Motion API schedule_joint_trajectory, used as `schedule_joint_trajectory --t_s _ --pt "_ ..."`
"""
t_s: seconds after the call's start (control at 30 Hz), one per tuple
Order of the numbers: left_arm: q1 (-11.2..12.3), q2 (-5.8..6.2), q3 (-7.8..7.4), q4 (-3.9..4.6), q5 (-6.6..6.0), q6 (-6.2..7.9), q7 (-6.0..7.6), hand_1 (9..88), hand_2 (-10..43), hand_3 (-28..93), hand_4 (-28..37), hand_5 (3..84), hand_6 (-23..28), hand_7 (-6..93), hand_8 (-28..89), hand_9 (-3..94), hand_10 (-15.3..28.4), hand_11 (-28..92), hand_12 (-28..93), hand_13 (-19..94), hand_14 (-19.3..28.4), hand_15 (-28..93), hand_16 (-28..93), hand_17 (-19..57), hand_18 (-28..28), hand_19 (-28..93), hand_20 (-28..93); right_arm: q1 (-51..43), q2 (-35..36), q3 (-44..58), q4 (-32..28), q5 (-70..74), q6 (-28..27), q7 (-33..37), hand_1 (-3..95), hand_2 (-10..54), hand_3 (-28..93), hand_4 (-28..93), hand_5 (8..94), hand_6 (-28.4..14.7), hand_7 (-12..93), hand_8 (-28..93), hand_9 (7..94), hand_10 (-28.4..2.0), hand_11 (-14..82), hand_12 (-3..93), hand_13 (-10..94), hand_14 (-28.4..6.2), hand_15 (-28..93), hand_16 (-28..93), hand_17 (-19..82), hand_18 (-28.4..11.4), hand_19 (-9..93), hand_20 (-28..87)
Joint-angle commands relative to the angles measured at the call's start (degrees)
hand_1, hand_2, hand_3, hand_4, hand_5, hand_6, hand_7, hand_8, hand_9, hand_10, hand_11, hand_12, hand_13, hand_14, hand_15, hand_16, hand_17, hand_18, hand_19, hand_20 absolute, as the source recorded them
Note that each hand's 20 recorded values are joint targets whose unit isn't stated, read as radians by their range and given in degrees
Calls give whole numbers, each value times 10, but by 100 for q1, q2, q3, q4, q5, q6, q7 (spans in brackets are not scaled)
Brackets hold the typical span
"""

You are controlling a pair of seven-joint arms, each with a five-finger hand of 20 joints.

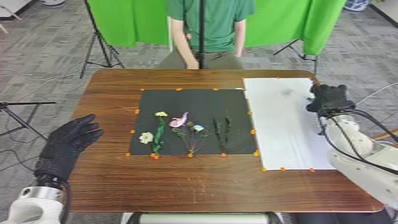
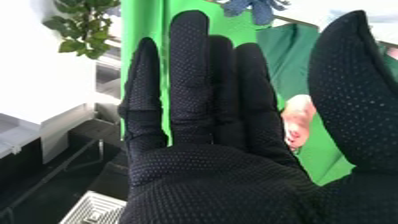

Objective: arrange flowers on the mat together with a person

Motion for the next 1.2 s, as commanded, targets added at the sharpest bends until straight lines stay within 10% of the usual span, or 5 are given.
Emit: schedule_joint_trajectory --t_s 0.03,0.27,0.47,0.83,1.2 --pt "79 11 9 -6 -18 16 -16 295 76 704 -216 439 57 245 -95 378 160 351 174 326 180 479 -2 -23 236 561 82 440 -228 -286 287 4 -304 181 325 -95 872 -283 435 14 358 -182 500 -74 301 228 532 -59 583 199 211 -163 655 363" --pt "152 39 -36 -33 -32 29 0 296 76 704 -217 440 57 245 -95 379 160 350 174 326 180 478 -2 -23 236 562 82 598 -271 -213 211 -17 -1707 157 369 -95 835 -283 548 39 405 -88 623 -74 331 265 610 -52 579 231 224 -159 656 383" --pt "130 29 -30 -21 -23 12 -25 296 77 703 -216 440 57 245 -95 379 159 351 175 326 181 478 -2 -22 236 561 82 737 -296 -524 362 -168 -1214 63 477 -95 790 -281 638 53 513 -16 796 -46 209 498 691 -34 567 363 270 -154 687 407" --pt "236 13 -99 -86 -16 51 -23 296 76 704 -216 440 57 245 -96 378 160 351 175 325 181 480 -2 -23 236 562 82 549 -306 -256 -1313 -343 -26 -705 491 -95 808 -283 683 46 511 -23 828 -38 238 527 722 -34 612 358 293 -156 711 420" --pt "137 15 -1 -74 13 20 -58 296 77 704 -216 438 56 246 -95 378 160 351 174 326 180 477 -3 -23 236 562 81 963 -910 -732 -1811 122 -508 -2017 484 -95 805 -283 664 50 522 -28 813 -45 231 522 703 -30 602 366 282 -153 700 420"
